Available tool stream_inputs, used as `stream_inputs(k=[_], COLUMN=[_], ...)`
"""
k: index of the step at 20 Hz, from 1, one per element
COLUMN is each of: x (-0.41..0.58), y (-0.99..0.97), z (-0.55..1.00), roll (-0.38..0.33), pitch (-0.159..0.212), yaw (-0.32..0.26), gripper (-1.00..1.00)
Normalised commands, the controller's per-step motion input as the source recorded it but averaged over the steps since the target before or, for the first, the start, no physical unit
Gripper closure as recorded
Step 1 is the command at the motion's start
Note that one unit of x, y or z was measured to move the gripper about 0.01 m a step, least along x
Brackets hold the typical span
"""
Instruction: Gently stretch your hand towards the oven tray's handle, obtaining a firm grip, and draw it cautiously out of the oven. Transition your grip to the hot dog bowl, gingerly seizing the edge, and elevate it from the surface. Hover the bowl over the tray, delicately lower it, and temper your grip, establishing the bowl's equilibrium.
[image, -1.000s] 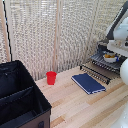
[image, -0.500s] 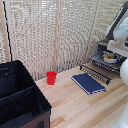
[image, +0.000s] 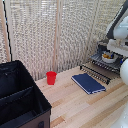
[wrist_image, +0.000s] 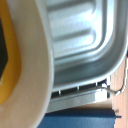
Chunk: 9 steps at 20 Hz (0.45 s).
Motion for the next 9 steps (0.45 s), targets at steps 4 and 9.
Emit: stream_inputs(k=[4, 9], x=[0.170, 0.145], y=[0.39, 0.18], z=[0.19, 0.57], roll=[-0.018, -0.030], pitch=[0.011, 0.012], yaw=[-0.059, -0.109], gripper=[-1.00, -1.00])
